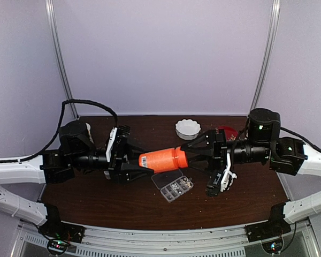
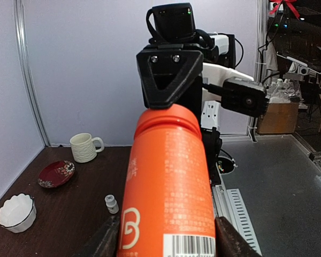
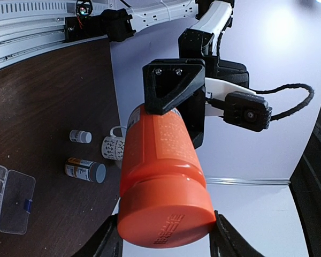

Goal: Sort the pills into containers
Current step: Unscrew the lid of the pill bottle.

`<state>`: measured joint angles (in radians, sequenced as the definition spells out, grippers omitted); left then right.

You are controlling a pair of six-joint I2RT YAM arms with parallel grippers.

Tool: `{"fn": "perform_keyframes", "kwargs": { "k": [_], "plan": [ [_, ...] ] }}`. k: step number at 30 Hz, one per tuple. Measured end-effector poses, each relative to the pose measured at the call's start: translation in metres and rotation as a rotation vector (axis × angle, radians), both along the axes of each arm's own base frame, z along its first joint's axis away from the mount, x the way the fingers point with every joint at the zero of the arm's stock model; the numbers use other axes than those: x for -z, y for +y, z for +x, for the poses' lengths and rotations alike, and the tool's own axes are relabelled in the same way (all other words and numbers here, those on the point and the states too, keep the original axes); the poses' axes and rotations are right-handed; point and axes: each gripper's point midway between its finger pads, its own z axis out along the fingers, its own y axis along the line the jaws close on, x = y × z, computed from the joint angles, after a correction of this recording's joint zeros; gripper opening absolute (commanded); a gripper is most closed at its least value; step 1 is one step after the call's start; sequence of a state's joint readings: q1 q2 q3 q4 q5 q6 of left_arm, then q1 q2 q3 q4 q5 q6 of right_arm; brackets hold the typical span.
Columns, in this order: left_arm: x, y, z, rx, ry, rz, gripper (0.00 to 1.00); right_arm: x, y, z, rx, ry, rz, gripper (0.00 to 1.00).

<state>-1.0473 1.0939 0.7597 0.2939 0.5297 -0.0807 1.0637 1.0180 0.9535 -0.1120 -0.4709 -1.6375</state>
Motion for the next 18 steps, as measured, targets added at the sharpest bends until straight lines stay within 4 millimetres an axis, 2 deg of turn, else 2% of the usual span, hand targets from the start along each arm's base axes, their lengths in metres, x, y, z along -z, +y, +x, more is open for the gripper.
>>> {"fn": "perform_keyframes", "kwargs": {
  "k": [6, 18],
  "plan": [
    [0.001, 0.001, 0.0, -0.002, -0.009, 0.017, 0.0, 0.003, 0.0, 0.001, -0.004, -0.071, -0.006, 0.18],
    [-0.007, 0.001, 0.0, -0.001, -0.017, 0.014, 0.0, -0.008, -0.002, 0.0, -0.002, -0.159, 0.034, 0.17]
  ]
}}
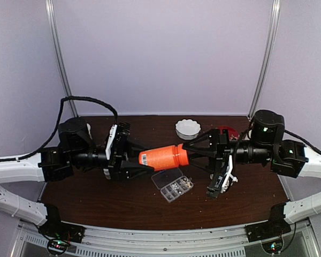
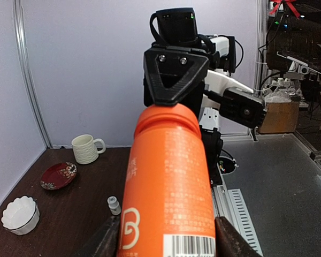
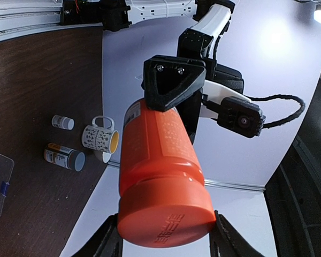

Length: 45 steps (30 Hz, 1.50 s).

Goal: Sort the pills into containers
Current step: Unscrew the lid of the pill bottle, then pour the pill into the compartment of the pill container.

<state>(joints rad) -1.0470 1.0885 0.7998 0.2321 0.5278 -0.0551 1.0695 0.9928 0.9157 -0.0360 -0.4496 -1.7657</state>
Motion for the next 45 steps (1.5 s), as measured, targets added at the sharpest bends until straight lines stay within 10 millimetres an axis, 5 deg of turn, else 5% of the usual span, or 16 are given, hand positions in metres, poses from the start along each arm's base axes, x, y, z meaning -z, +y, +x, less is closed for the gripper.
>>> {"fn": "perform_keyframes", "kwargs": {
  "k": [9, 20, 26, 33, 38, 45],
  "plan": [
    [0.008, 0.005, -0.003, 0.009, 0.02, 0.04, 0.0, -0.042, -0.022, 0.001, 0.053, -0.048, 0.141, 0.16],
    [0.015, 0.013, 0.001, -0.037, 0.018, 0.045, 0.0, -0.042, -0.027, 0.004, 0.084, 0.195, 0.194, 0.12],
    [0.022, 0.023, 0.009, -0.114, 0.008, 0.038, 0.0, -0.016, -0.038, 0.0, 0.104, 0.465, 0.264, 0.0],
    [0.055, 0.03, 0.022, -0.211, 0.039, 0.081, 0.0, -0.004, -0.046, 0.002, 0.124, 0.868, 0.391, 0.0],
    [0.069, 0.033, 0.027, -0.244, 0.057, 0.086, 0.0, -0.003, -0.056, 0.023, 0.223, 1.193, 0.562, 0.0],
    [0.057, 0.034, 0.028, -0.255, 0.038, 0.043, 0.0, 0.018, -0.058, 0.052, 0.417, 1.543, 0.687, 0.0]
  ]
}}
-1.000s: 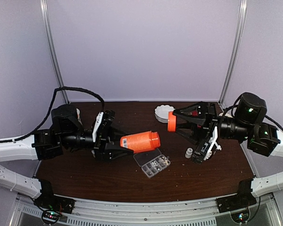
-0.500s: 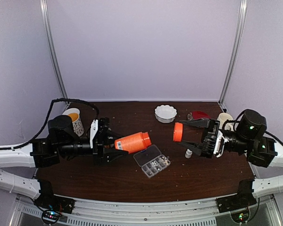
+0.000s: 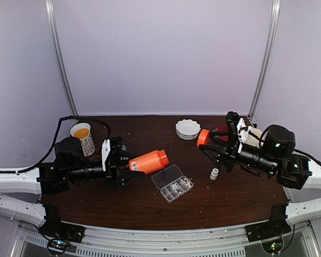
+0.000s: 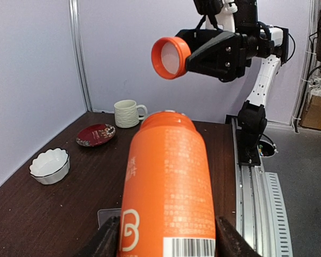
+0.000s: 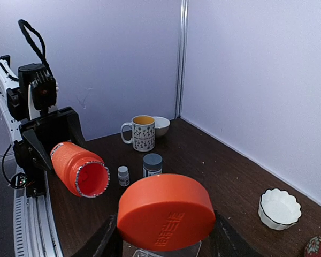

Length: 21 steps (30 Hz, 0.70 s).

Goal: Sort the pills into containers
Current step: Pour the pill into the compartment of the pill container.

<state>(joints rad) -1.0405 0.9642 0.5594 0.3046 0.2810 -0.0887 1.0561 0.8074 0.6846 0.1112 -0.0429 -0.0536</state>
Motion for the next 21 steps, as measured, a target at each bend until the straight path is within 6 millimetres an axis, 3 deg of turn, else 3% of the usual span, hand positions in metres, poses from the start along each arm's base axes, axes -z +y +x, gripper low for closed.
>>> {"fn": "perform_keyframes", "kwargs": {
  "k": [10, 21],
  "plan": [
    [-0.016, -0.002, -0.002, 0.016, -0.025, -0.045, 0.0, 0.057, 0.027, 0.013, 0.015, 0.273, -0.103, 0.0],
    [-0.044, -0.003, -0.004, 0.03, -0.06, -0.11, 0.0, 0.065, 0.074, -0.005, -0.1, 0.33, -0.142, 0.0]
  ]
}}
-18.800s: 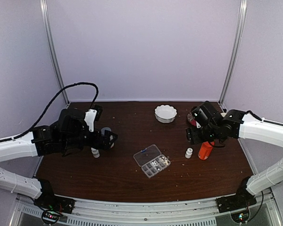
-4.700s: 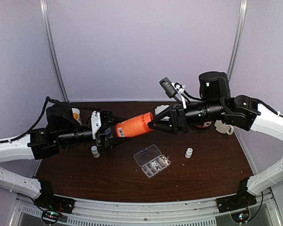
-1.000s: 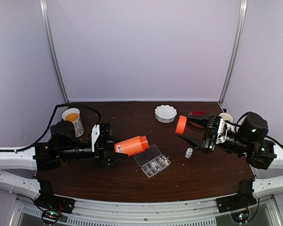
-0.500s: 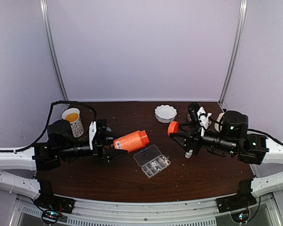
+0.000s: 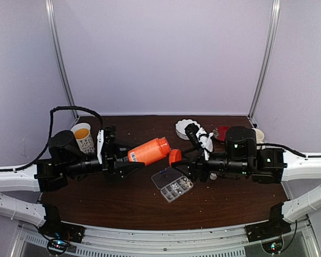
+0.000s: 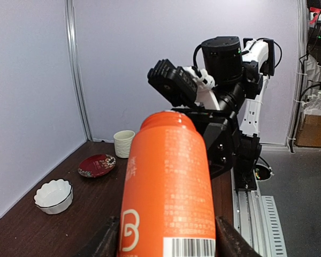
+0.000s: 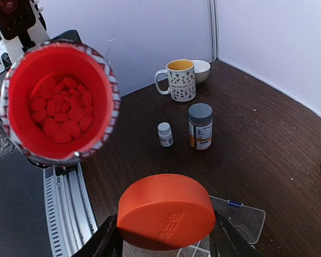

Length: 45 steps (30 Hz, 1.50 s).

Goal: Sort the pills into containers
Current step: Pour the pill into the compartment of the pill container.

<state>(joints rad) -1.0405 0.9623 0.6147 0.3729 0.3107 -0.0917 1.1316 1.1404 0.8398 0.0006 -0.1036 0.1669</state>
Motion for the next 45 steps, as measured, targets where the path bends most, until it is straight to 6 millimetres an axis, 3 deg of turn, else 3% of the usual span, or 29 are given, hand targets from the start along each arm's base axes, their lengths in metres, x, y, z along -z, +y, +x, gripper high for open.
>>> {"fn": "perform_keyframes", "kwargs": {
  "k": [10, 45],
  "plan": [
    [0.0, -0.005, 0.003, 0.0, 0.001, 0.001, 0.0, -0.021, 0.017, -0.008, -0.04, -0.012, 0.048, 0.0],
    [0.016, -0.019, 0.008, 0.013, 0.046, 0.07, 0.0, -0.002, 0.01, -0.007, -0.023, 0.007, -0.03, 0.0]
  ]
}}
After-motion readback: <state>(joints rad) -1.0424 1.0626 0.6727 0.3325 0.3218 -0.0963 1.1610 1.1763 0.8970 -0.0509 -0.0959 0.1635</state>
